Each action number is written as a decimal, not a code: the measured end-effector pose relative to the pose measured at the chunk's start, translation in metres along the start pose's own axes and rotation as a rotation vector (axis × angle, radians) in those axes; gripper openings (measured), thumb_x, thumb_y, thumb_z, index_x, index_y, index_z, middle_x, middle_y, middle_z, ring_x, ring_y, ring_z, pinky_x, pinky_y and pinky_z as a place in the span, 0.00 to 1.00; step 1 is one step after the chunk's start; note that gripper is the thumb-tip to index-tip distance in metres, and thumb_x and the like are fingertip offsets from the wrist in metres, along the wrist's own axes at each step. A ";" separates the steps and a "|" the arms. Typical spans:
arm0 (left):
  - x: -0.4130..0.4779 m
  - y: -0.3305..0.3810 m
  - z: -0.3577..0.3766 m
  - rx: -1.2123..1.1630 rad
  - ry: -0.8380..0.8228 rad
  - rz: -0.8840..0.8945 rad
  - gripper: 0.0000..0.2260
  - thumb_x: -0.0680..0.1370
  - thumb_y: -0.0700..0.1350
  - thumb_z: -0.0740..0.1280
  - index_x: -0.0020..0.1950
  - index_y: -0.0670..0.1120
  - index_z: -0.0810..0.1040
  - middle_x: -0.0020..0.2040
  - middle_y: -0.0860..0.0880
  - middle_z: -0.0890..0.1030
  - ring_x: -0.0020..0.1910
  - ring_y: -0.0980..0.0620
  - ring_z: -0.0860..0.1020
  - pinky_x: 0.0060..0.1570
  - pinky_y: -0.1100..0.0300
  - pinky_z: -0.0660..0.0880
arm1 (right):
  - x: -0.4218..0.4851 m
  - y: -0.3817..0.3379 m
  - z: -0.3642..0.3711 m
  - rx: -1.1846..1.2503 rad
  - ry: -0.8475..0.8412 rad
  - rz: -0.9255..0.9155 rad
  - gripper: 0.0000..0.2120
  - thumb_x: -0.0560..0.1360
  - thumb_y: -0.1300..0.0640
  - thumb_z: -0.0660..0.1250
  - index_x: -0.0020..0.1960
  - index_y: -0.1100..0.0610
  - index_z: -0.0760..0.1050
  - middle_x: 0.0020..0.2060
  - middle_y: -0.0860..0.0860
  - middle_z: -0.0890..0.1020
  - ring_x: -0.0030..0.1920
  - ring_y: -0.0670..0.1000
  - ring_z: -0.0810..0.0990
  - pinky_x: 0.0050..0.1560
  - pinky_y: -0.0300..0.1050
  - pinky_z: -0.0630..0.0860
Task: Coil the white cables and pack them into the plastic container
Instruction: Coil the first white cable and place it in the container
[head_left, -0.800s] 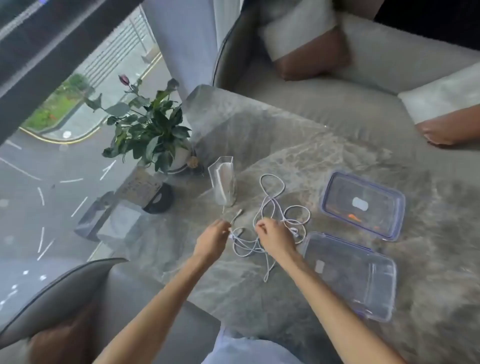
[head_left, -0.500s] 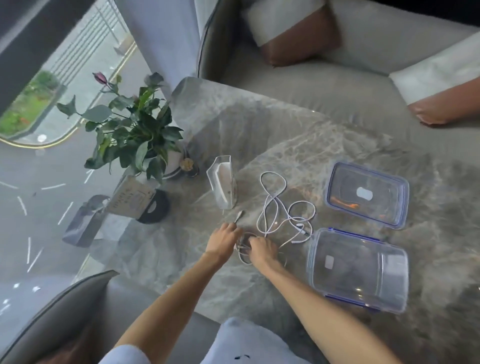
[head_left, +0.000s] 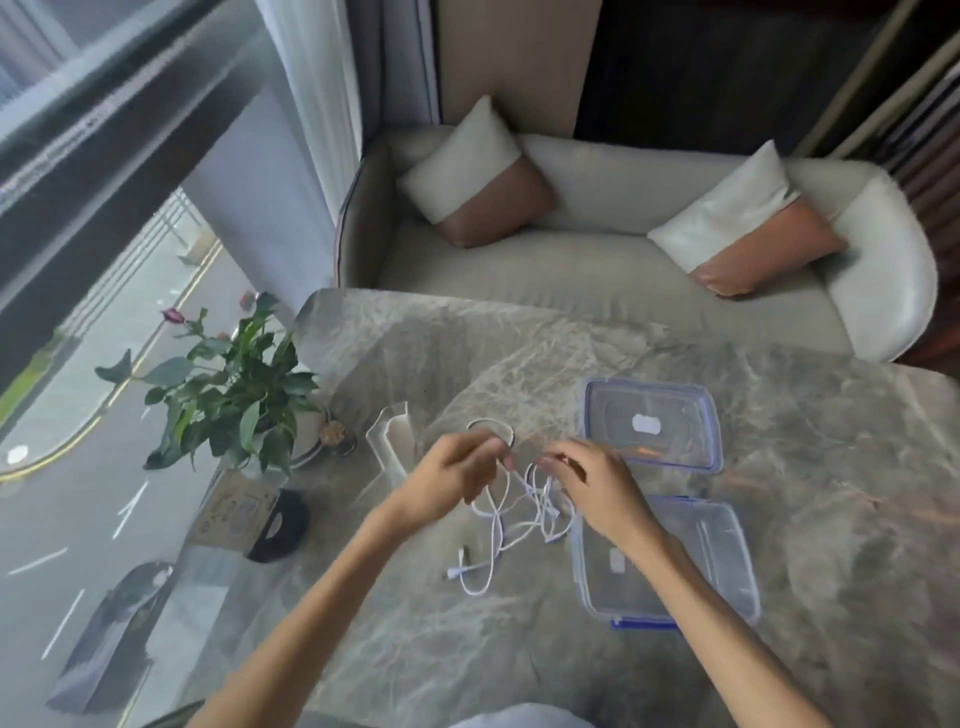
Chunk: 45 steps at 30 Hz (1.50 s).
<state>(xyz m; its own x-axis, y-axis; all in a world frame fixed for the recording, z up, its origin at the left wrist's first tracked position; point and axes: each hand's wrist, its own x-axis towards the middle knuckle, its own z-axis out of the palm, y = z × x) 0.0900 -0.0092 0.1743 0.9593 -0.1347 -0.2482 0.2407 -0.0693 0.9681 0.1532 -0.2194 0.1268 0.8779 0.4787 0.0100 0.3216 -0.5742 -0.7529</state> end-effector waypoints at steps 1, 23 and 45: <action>0.003 0.027 0.004 -0.123 -0.028 0.023 0.13 0.82 0.47 0.59 0.43 0.45 0.78 0.27 0.53 0.64 0.25 0.57 0.61 0.24 0.65 0.60 | 0.005 0.000 -0.011 -0.012 -0.026 0.016 0.05 0.78 0.54 0.69 0.46 0.55 0.80 0.38 0.45 0.82 0.40 0.46 0.78 0.43 0.41 0.73; -0.047 0.229 0.026 -0.504 -0.057 0.563 0.18 0.84 0.47 0.54 0.73 0.47 0.69 0.31 0.51 0.60 0.24 0.56 0.53 0.22 0.63 0.51 | -0.008 -0.041 -0.184 1.143 0.027 -0.044 0.21 0.74 0.38 0.69 0.48 0.57 0.81 0.25 0.43 0.62 0.22 0.42 0.55 0.21 0.36 0.53; 0.040 0.331 0.142 -0.667 -0.250 0.508 0.19 0.73 0.38 0.69 0.64 0.38 0.76 0.43 0.52 0.76 0.38 0.58 0.71 0.35 0.68 0.68 | -0.059 -0.122 -0.234 0.489 0.127 -0.125 0.19 0.81 0.43 0.57 0.40 0.47 0.81 0.23 0.44 0.64 0.23 0.43 0.60 0.24 0.37 0.58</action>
<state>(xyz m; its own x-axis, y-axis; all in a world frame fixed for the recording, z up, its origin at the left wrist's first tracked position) 0.1870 -0.1779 0.4798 0.9324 -0.2105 0.2937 -0.0955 0.6404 0.7621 0.1453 -0.3322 0.3720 0.8894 0.4216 0.1768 0.2503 -0.1257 -0.9600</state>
